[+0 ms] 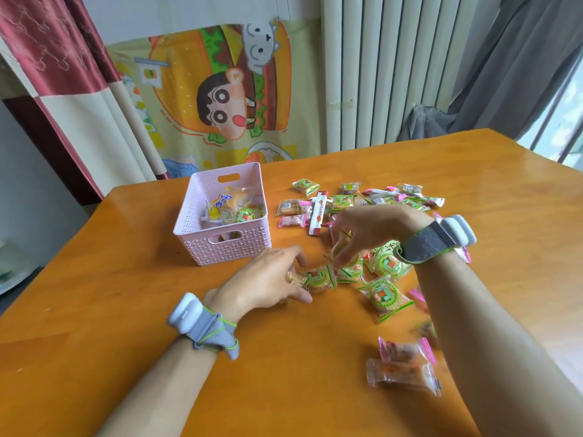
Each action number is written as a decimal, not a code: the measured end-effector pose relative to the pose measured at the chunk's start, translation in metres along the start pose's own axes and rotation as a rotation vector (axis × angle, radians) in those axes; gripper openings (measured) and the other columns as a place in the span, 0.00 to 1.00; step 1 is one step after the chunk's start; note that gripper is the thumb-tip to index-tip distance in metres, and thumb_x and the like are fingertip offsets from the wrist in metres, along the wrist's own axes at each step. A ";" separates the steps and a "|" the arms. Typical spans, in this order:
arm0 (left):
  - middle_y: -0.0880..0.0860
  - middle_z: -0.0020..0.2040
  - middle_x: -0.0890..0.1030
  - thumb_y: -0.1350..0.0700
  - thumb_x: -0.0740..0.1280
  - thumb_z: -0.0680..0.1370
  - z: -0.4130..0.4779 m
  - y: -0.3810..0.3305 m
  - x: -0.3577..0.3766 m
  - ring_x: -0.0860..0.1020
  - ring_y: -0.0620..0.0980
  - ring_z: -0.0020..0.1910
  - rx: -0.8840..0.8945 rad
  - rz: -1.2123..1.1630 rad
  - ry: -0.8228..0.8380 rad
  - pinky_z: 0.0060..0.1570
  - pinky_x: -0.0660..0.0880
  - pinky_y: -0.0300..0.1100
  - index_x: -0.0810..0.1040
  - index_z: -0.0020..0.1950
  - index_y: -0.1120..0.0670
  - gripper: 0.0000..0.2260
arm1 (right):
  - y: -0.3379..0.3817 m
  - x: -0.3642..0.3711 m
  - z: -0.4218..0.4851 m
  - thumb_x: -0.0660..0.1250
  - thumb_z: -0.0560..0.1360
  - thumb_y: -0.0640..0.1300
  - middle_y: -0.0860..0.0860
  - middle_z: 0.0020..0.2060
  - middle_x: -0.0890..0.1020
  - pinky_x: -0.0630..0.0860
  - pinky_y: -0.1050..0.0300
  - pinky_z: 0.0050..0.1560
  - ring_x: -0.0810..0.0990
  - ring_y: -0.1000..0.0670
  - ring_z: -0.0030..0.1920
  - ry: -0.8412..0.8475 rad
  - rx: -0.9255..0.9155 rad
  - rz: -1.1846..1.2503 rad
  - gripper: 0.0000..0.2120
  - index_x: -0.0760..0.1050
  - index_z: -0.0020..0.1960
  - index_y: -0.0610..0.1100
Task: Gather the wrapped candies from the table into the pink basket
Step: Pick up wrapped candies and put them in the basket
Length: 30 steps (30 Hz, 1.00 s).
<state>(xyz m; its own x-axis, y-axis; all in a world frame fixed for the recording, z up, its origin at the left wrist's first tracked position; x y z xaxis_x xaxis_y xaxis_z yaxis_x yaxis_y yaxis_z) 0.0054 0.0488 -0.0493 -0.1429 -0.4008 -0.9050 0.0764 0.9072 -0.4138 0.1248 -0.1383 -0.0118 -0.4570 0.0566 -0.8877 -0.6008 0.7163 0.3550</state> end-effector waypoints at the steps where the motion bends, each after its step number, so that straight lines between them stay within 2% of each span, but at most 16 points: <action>1: 0.46 0.50 0.77 0.42 0.78 0.68 0.003 -0.003 0.002 0.79 0.48 0.47 0.016 0.087 -0.016 0.50 0.76 0.47 0.73 0.60 0.47 0.26 | 0.001 -0.001 -0.001 0.81 0.63 0.58 0.60 0.38 0.84 0.74 0.60 0.35 0.84 0.56 0.38 0.040 0.019 0.006 0.15 0.82 0.44 0.54; 3: 0.47 0.55 0.74 0.41 0.77 0.69 0.009 -0.009 0.004 0.76 0.51 0.56 0.020 0.186 -0.043 0.55 0.75 0.52 0.72 0.66 0.46 0.29 | 0.005 -0.001 -0.003 0.82 0.62 0.56 0.58 0.41 0.85 0.77 0.58 0.37 0.86 0.53 0.39 0.093 0.053 -0.003 0.15 0.81 0.44 0.54; 5: 0.49 0.58 0.72 0.39 0.76 0.69 0.015 -0.014 0.006 0.75 0.54 0.60 0.002 0.207 -0.014 0.56 0.75 0.54 0.70 0.68 0.45 0.31 | 0.010 -0.002 -0.004 0.82 0.62 0.56 0.54 0.47 0.85 0.78 0.55 0.42 0.85 0.50 0.45 0.106 0.058 -0.098 0.17 0.80 0.46 0.55; 6: 0.50 0.59 0.72 0.38 0.76 0.68 0.019 -0.016 0.008 0.76 0.54 0.59 -0.006 0.217 0.016 0.57 0.74 0.53 0.71 0.68 0.45 0.32 | 0.013 -0.001 -0.005 0.82 0.62 0.54 0.53 0.49 0.85 0.78 0.55 0.42 0.86 0.51 0.44 0.113 0.061 -0.119 0.17 0.80 0.47 0.55; 7: 0.50 0.59 0.72 0.38 0.76 0.68 0.022 -0.019 0.009 0.77 0.54 0.55 -0.011 0.226 0.052 0.56 0.75 0.51 0.71 0.67 0.44 0.31 | 0.014 0.000 -0.004 0.82 0.63 0.52 0.52 0.51 0.84 0.79 0.56 0.39 0.86 0.53 0.40 0.130 0.063 -0.109 0.16 0.80 0.47 0.55; 9: 0.51 0.57 0.74 0.40 0.77 0.68 0.029 -0.023 0.010 0.75 0.46 0.38 -0.014 0.227 0.097 0.50 0.75 0.47 0.72 0.64 0.45 0.29 | 0.016 0.004 -0.003 0.82 0.64 0.48 0.51 0.52 0.84 0.81 0.56 0.34 0.85 0.56 0.32 0.184 0.059 -0.046 0.15 0.80 0.45 0.54; 10: 0.51 0.56 0.75 0.41 0.78 0.67 0.032 -0.025 0.009 0.71 0.42 0.32 -0.014 0.224 0.102 0.45 0.74 0.45 0.74 0.62 0.46 0.27 | 0.018 0.006 -0.002 0.82 0.64 0.47 0.50 0.52 0.84 0.83 0.56 0.36 0.86 0.55 0.32 0.206 0.057 -0.029 0.15 0.80 0.45 0.54; 12: 0.51 0.53 0.77 0.42 0.79 0.67 0.037 -0.024 0.008 0.70 0.40 0.28 -0.016 0.231 0.096 0.37 0.73 0.43 0.76 0.56 0.50 0.24 | 0.020 0.009 0.001 0.83 0.62 0.49 0.51 0.49 0.86 0.85 0.49 0.45 0.87 0.52 0.35 0.220 0.063 -0.071 0.17 0.81 0.49 0.53; 14: 0.51 0.52 0.78 0.42 0.79 0.67 0.039 -0.022 0.007 0.74 0.42 0.30 -0.024 0.245 0.096 0.33 0.73 0.42 0.77 0.53 0.53 0.23 | 0.021 0.012 0.004 0.83 0.61 0.52 0.51 0.49 0.86 0.83 0.44 0.51 0.87 0.52 0.38 0.218 0.071 -0.130 0.22 0.81 0.52 0.51; 17: 0.51 0.53 0.79 0.42 0.78 0.69 0.038 -0.015 0.003 0.79 0.50 0.42 -0.026 0.272 0.106 0.44 0.77 0.46 0.77 0.55 0.54 0.23 | 0.022 0.012 0.006 0.82 0.61 0.53 0.52 0.53 0.84 0.81 0.44 0.54 0.85 0.48 0.49 0.201 0.046 -0.125 0.22 0.80 0.52 0.53; 18: 0.51 0.53 0.79 0.43 0.77 0.69 0.036 -0.012 0.000 0.80 0.50 0.39 -0.035 0.261 0.093 0.44 0.76 0.46 0.75 0.54 0.53 0.22 | 0.022 0.012 0.006 0.82 0.61 0.53 0.52 0.53 0.83 0.80 0.45 0.54 0.84 0.48 0.50 0.190 0.033 -0.130 0.21 0.81 0.52 0.54; 20: 0.51 0.50 0.80 0.45 0.77 0.70 0.034 -0.004 -0.007 0.82 0.48 0.28 -0.058 0.180 0.062 0.36 0.75 0.45 0.71 0.51 0.52 0.20 | 0.023 0.013 0.007 0.82 0.61 0.53 0.54 0.52 0.82 0.79 0.50 0.52 0.81 0.50 0.51 0.162 0.012 -0.148 0.20 0.82 0.52 0.56; 21: 0.51 0.49 0.80 0.46 0.77 0.71 0.032 -0.001 -0.011 0.82 0.48 0.26 -0.066 0.128 0.058 0.33 0.74 0.44 0.69 0.50 0.52 0.20 | 0.023 0.015 0.007 0.82 0.61 0.53 0.55 0.51 0.81 0.78 0.52 0.51 0.80 0.50 0.50 0.157 0.008 -0.148 0.20 0.82 0.51 0.56; 25: 0.50 0.51 0.76 0.49 0.76 0.72 0.025 0.008 -0.024 0.83 0.50 0.27 -0.095 -0.018 0.049 0.35 0.80 0.49 0.67 0.52 0.50 0.19 | 0.021 0.019 0.010 0.81 0.61 0.54 0.56 0.44 0.82 0.76 0.55 0.43 0.80 0.52 0.44 0.120 0.009 -0.133 0.17 0.80 0.45 0.52; 28: 0.47 0.50 0.73 0.47 0.76 0.72 0.020 0.012 -0.040 0.78 0.47 0.21 -0.083 -0.017 -0.039 0.25 0.72 0.38 0.69 0.57 0.43 0.21 | 0.017 0.017 0.013 0.81 0.61 0.54 0.55 0.39 0.83 0.76 0.54 0.39 0.81 0.51 0.40 0.044 0.004 -0.111 0.14 0.81 0.43 0.52; 30: 0.46 0.50 0.71 0.48 0.77 0.71 0.017 0.015 -0.050 0.76 0.47 0.20 -0.073 -0.072 -0.093 0.21 0.70 0.36 0.70 0.61 0.41 0.23 | 0.015 0.016 0.013 0.81 0.61 0.53 0.55 0.34 0.80 0.74 0.53 0.37 0.80 0.51 0.37 0.006 -0.013 -0.090 0.12 0.80 0.38 0.52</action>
<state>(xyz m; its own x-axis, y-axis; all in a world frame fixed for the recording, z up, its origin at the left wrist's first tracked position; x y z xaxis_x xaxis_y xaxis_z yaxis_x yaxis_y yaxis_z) 0.0307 0.0806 -0.0118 -0.0528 -0.4722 -0.8799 -0.0032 0.8812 -0.4727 0.1172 -0.1172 -0.0244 -0.4051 -0.0118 -0.9142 -0.6479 0.7093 0.2779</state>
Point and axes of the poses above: each hand's wrist, its own z-axis towards the middle knuckle, its own x-axis out of the palm, y = z × x, the point moved 1 cm from there along z, towards the middle knuckle
